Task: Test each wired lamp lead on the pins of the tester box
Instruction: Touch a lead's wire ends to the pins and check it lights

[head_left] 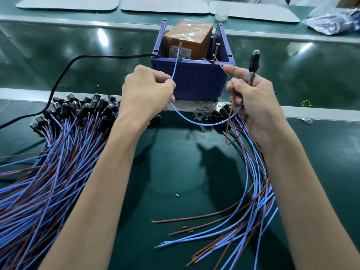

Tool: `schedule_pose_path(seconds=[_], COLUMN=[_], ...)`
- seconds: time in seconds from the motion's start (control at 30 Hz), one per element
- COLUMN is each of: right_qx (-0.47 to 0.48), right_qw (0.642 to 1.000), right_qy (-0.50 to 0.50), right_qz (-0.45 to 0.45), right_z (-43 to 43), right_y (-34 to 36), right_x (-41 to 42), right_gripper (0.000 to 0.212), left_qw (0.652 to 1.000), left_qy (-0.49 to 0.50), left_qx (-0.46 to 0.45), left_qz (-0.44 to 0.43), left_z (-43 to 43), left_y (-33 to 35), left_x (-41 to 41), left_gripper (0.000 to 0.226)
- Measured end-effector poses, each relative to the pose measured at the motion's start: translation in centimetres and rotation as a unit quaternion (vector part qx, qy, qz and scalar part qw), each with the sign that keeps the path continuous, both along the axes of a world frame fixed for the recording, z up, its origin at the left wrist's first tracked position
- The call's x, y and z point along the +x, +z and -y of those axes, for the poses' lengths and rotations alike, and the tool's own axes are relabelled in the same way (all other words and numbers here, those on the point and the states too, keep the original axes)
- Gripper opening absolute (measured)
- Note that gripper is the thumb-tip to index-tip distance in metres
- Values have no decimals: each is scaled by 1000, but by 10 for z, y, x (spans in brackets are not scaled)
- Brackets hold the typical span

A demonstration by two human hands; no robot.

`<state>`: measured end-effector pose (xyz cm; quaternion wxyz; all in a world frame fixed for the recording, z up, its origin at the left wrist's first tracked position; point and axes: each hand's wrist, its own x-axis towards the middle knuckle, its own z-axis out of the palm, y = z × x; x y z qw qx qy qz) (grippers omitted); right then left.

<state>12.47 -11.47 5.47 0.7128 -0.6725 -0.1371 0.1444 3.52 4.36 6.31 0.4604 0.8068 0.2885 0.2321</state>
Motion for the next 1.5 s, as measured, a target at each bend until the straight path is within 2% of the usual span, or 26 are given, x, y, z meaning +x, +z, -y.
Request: schedule_pose_path(seconds=[0.67, 1.5], right_qx=[57, 36], right_qw=[998, 999], right_qy=[35, 31], right_qz=[0, 8], right_z=[5, 5], right_y=[-1, 0], right_x=[4, 1], right_gripper=[37, 38], left_qw=[998, 998], left_qy=[-20, -27], left_qx=[55, 53], left_qz=[-14, -23], left_z=[3, 1], left_y=[5, 5], left_x=[-4, -9], left_gripper=[23, 23])
